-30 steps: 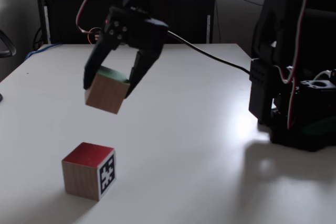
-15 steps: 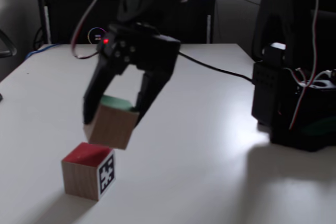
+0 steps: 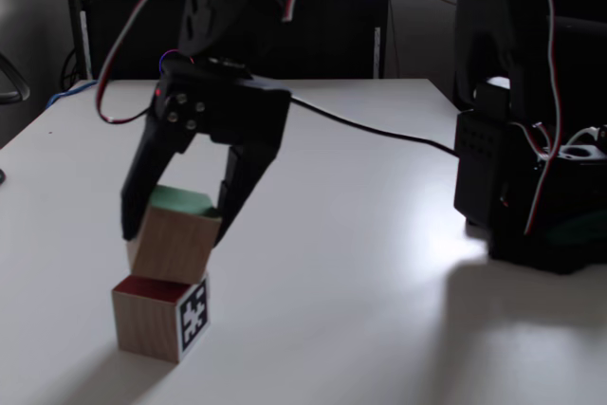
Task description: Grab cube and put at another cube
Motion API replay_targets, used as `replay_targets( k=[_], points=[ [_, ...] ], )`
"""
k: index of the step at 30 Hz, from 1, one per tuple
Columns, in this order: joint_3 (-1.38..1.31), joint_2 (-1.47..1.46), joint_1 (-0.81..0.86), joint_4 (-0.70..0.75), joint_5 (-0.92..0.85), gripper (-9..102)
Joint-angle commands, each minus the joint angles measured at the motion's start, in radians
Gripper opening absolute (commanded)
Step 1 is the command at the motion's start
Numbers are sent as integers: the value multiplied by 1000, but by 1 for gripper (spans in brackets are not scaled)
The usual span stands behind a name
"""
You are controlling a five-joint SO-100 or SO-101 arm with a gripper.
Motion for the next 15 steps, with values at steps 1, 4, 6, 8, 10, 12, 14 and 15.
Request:
replay_targets(
  k=[1, 4, 6, 8, 10, 12, 14, 15],
  points=[
    [-72, -3, 20, 6, -11, 15],
    [-78, -14, 21, 6, -14, 17],
    [-81, -18, 18, 8, -15, 21],
    [-100, -31, 15, 21, -14, 25],
    [-115, -40, 9, 35, -12, 27],
    [-115, -40, 5, 40, -12, 31],
    [-115, -40, -2, 48, -12, 35],
    [-115, -40, -3, 52, -12, 36]
  ],
)
